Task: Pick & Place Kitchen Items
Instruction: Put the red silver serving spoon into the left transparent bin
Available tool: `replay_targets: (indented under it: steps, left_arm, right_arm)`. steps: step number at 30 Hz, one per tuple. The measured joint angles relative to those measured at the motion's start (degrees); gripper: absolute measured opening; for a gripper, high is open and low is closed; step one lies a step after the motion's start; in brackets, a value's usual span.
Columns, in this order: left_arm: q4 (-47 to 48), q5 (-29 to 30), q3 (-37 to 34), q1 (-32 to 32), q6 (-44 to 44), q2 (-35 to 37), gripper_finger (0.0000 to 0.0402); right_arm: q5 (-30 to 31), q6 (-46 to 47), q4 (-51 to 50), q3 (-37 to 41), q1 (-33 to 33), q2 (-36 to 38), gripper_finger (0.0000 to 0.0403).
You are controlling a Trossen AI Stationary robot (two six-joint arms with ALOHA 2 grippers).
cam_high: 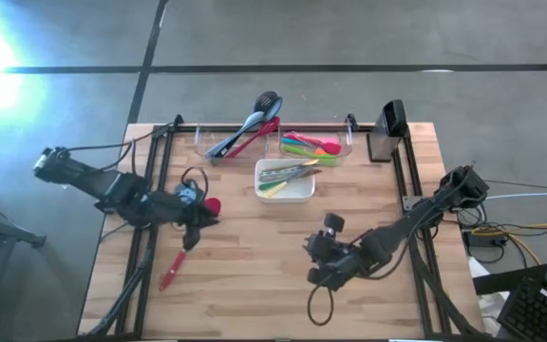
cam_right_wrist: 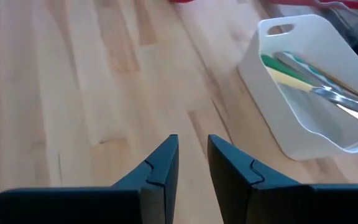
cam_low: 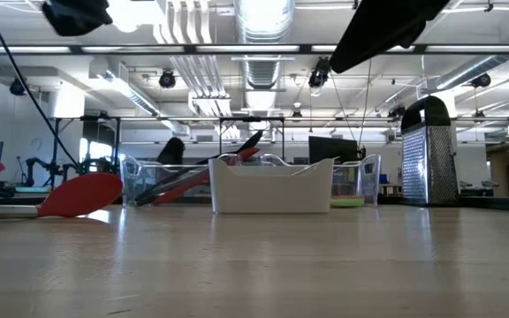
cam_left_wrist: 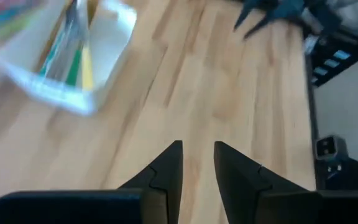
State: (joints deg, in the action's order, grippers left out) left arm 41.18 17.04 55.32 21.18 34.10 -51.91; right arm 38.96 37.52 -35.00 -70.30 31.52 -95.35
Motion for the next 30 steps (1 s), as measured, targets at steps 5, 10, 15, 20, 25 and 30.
replay_targets:
  steps: [5,10,15,20,25,30]
  left_arm:
    - [9.0,0.4,0.7,3.0,12.2,-0.6,0.0094]
    - [17.1,-3.3,-2.4,3.5,23.0,-0.6,0.0094]
    - [18.4,-5.0,-6.6,4.0,29.0,-0.7,0.0094]
    - [18.4,-6.4,-11.9,4.0,33.0,-1.2,0.0094]
    - [14.5,-10.8,-17.7,4.0,36.1,-1.3,0.0094]
    - [7.9,-15.0,-24.1,4.0,37.5,-1.4,0.0094]
  right_arm:
    - [1.1,2.6,-0.9,0.3,0.0,0.0,0.0077]
    - [1.5,3.5,-0.9,0.3,0.0,0.0,0.0077]
    - [1.6,3.6,-0.8,0.3,0.0,0.0,0.0077]
    - [1.6,3.6,-0.7,0.3,0.0,0.0,0.0077]
    - [1.6,3.6,-0.7,0.3,0.0,0.0,0.0077]
    - [1.7,3.5,-0.6,0.3,0.0,0.0,0.0077]
